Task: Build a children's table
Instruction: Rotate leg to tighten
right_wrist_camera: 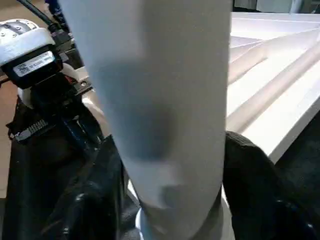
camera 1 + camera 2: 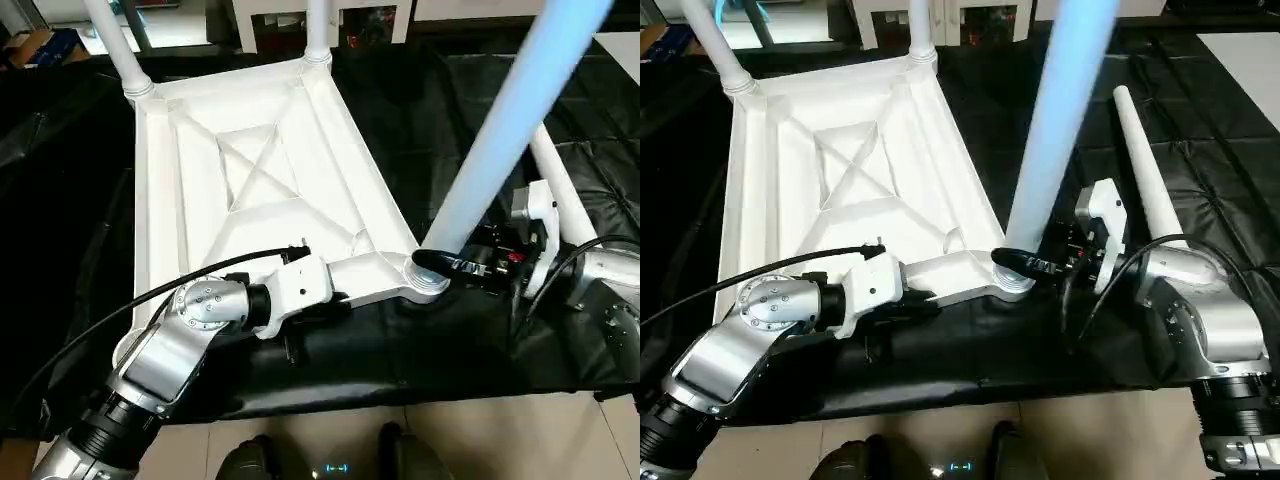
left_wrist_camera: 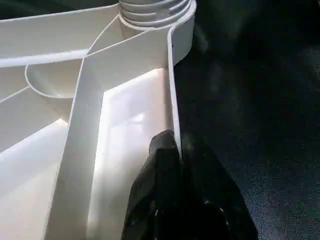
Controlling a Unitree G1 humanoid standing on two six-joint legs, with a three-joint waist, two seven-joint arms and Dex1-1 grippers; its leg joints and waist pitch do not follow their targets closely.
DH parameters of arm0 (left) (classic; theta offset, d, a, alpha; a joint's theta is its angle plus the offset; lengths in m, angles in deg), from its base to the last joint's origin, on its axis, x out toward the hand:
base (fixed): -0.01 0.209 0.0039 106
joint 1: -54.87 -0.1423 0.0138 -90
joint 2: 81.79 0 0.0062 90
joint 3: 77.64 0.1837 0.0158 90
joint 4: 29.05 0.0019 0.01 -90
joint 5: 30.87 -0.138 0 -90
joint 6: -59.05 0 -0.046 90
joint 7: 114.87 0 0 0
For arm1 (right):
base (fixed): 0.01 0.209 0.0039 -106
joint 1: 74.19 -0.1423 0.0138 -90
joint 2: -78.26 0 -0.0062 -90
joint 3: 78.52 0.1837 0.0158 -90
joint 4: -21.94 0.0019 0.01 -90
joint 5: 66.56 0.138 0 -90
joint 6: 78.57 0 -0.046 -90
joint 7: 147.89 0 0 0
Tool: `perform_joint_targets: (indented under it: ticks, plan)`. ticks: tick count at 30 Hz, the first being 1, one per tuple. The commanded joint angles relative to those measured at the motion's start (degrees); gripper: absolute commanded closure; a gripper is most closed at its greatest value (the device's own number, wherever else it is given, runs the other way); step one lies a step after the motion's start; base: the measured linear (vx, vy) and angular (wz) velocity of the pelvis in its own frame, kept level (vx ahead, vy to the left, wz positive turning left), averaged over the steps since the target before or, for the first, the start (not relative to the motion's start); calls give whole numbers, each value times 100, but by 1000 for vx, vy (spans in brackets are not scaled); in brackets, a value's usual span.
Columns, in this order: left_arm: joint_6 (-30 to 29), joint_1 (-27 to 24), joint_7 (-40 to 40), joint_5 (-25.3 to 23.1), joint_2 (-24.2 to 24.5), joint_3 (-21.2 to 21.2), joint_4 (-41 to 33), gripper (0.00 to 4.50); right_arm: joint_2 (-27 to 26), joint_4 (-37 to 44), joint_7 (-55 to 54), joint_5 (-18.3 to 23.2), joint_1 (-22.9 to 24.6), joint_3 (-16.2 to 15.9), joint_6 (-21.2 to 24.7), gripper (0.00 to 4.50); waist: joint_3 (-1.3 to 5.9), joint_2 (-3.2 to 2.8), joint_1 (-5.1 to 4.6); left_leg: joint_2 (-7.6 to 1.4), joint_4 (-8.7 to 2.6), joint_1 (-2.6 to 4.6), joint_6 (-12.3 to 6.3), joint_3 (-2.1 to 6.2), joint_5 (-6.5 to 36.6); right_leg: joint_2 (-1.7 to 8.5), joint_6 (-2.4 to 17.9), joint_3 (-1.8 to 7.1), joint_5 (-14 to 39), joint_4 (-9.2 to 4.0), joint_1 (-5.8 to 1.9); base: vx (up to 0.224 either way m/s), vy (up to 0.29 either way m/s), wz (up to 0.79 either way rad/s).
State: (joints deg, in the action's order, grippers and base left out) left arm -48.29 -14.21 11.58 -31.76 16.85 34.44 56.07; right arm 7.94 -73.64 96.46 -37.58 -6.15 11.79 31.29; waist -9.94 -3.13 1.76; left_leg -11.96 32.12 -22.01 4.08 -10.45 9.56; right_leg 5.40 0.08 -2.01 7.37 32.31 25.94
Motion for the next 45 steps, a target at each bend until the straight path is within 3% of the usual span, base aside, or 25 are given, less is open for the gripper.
perform_joint_targets:
  ticks: [1, 6, 9, 11, 12, 13, 16, 18, 19, 20, 21, 22, 23, 26, 28, 30, 31, 33, 34, 37, 39, 42, 43, 45]
  plan:
    - [-51, -168, -189, 27, 32, 271, 28, 450, 60, -62, -11, 0, 86, 103, 27, 223, 475, 128, -6, -31, -246, 76, -992, -68, 443, 103, 1707, 121, 697, -190, -406, 0, 0, 0]
    - [-134, -96, -18, -138, -18, 315, 129, 450, -100, -118, -476, -74, 147, 315, -16, 241, 479, 127, -7, -29, -243, 69, -936, -65, 497, 102, 1683, 122, 789, -195, -404, 0, 0, 0]
    - [-392, 31, 304, -263, -259, 322, 263, 450, -356, -188, -1078, -260, 140, 364, -68, 243, 435, 148, -18, -19, -256, 71, -751, -78, 873, 110, 1533, 133, 1407, -265, -371, 0, 0, 0]
    - [-551, 122, 526, -357, -446, 355, 326, 450, -566, -223, -1487, -432, 139, 334, -112, 246, 402, 166, -32, -4, -282, 70, -501, -59, 1253, 118, 1243, 129, 2177, -329, -347, 0, 0, 0]
    - [-554, 124, 531, -359, -450, 356, 328, 450, -570, -224, -1495, -436, 139, 333, -113, 246, 402, 166, -32, -4, -282, 70, -501, -59, 1253, 118, 1243, 129, 2177, -329, -347, 0, 0, 0]
    - [-671, 218, 738, -445, -624, 378, 417, 450, -756, -273, -1922, -620, 126, 286, -88, 247, 388, 169, -47, 7, -301, 66, -389, -44, 1380, 109, 1063, 125, 2482, -362, -330, 0, 0, 0]
    - [-822, 341, 995, -544, -842, 386, 538, 450, -1003, -355, -2499, -865, 96, 236, -39, 250, 369, 178, -86, 29, -328, 66, -262, -24, 1571, 102, 812, 119, 2912, -419, -297, 0, 0, 0]
    - [-1109, 537, 1510, -695, -1227, 308, 755, 450, -1434, -651, -3546, -1235, -43, 285, -73, 251, 351, 174, -124, 38, -332, 57, -209, -26, 1657, 89, 738, 116, 3050, -443, -264, -26, 2, -2]
    - [-1316, 683, 1823, -775, -1478, 253, 908, 450, -1720, -910, -4364, -1571, -178, 339, -151, 252, 339, 172, -178, 72, -340, 40, -82, 10, 1836, 100, 564, 78, 3467, -473, -260, -53, 5, -3]
    - [-1316, 683, 1823, -775, -1478, 253, 908, 450, -1720, -910, -4364, -1571, -178, 339, -151, 252, 336, 177, -213, 94, -344, 52, -44, 28, 1946, 98, 428, 51, 3699, -522, -244, -54, 12, -5]
    - [-1549, 821, 2108, -857, -1723, 211, 1038, 450, -2041, -1255, -5281, -1763, -375, 520, -261, 254, 349, 176, -225, 82, -351, 58, -35, 40, 1948, 106, 404, 46, 3677, -526, -260, 0, 0, 0]
    - [-1592, 859, 2163, -868, -1793, 207, 1070, 450, -2159, -1371, -5572, -1783, -448, 605, -325, 255, 349, 129, -255, 92, -363, 36, -39, 58, 1959, 112, 411, 16, 3559, -539, -266, 0, 0, 0]
    - [-1625, 887, 2201, -875, -1843, 206, 1092, 450, -2246, -1457, -5788, -1795, -503, 669, -376, 256, 352, 123, -290, 82, -393, -4, -38, 90, 2021, 107, 416, -28, 3364, -535, -307, 0, 0, 0]
    - [-1485, 1022, 2169, -859, -2055, 341, 1187, 450, -2708, -2185, -6775, -1847, -941, 937, -1015, 259, 352, 113, -340, 85, -423, -20, -42, 125, 2288, 120, 434, -92, 3104, -547, -343, 0, 0, 0]
    - [-1331, 1015, 2034, -853, -1972, 404, 1174, 450, -2790, -2390, -6302, -1735, -1096, 824, -1142, 259, 344, 105, -337, 81, -419, 25, -77, 113, 2409, 107, 454, -88, 3041, -568, -307, 0, 0, 0]
    - [-1269, 993, 1980, -859, -1874, 391, 1165, 450, -2761, -2352, -5874, -1759, -1115, 674, -1245, 259, 327, 125, -356, 77, -429, 12, -132, 100, 2467, 103, 583, -67, 2815, -541, -318, 0, 0, 0]
    - [-1117, 954, 1881, -854, -1697, 367, 1156, 450, -2615, -2141, -5142, -1792, -1045, 392, -1393, 259, 329, 139, -353, 70, -424, 24, -165, 89, 2445, 105, 644, -55, 2736, -536, -310, 0, 0, 0]
    - [-911, 892, 1731, -823, -1478, 333, 1131, 450, -2401, -1825, -4443, -1692, -911, 192, -1497, 259, 332, 150, -336, 59, -420, 27, -255, 69, 2358, 102, 749, -30, 2507, -522, -328, 0, 0, 0]
    - [-817, 859, 1662, -808, -1385, 314, 1115, 450, -2312, -1677, -4192, -1605, -846, 167, -1519, 203, 345, 153, -314, 53, -407, 33, -326, 40, 2194, 111, 848, 6, 2336, -502, -331, 0, 0, 0]
    - [-244, 571, 763, -431, -804, 285, 789, 450, -1530, -848, -2851, -1089, -490, 32, -1228, 181, 361, 162, -229, 32, -382, 74, -499, -13, 1815, 100, 1086, 45, 2024, -476, -329, 0, 0, 0]
    - [-217, 450, 442, -283, -606, 270, 617, 450, -1244, -535, -2398, -797, -361, 53, -995, 157, 369, 134, -172, -9, -374, 126, -591, -47, 1691, 102, 1177, 75, 1907, -452, -301, 29, -18, 8]
    - [-181, 358, 243, -201, -439, 261, 508, 450, -978, -293, -2080, -639, -245, 90, -809, 136, 398, 100, -116, -31, -356, 126, -641, -62, 1314, 90, 1345, 85, 1514, -390, -302, 59, -23, 12]
    - [-135, 246, 45, -50, -272, 190, 396, 450, -574, -45, -1688, -527, -89, 142, -483, 113, 404, 110, -103, -20, -338, 90, -710, -63, 1000, 77, 1471, 89, 1136, -327, -346, 60, -10, 9]
    - [-161, 124, -147, 197, -165, 87, 249, 450, -192, 210, -1162, -321, 103, 251, -317, 113, 430, 96, -63, -35, -306, 78, -837, -56, 717, 84, 1575, 107, 739, -245, -367, 75, 7, 3]
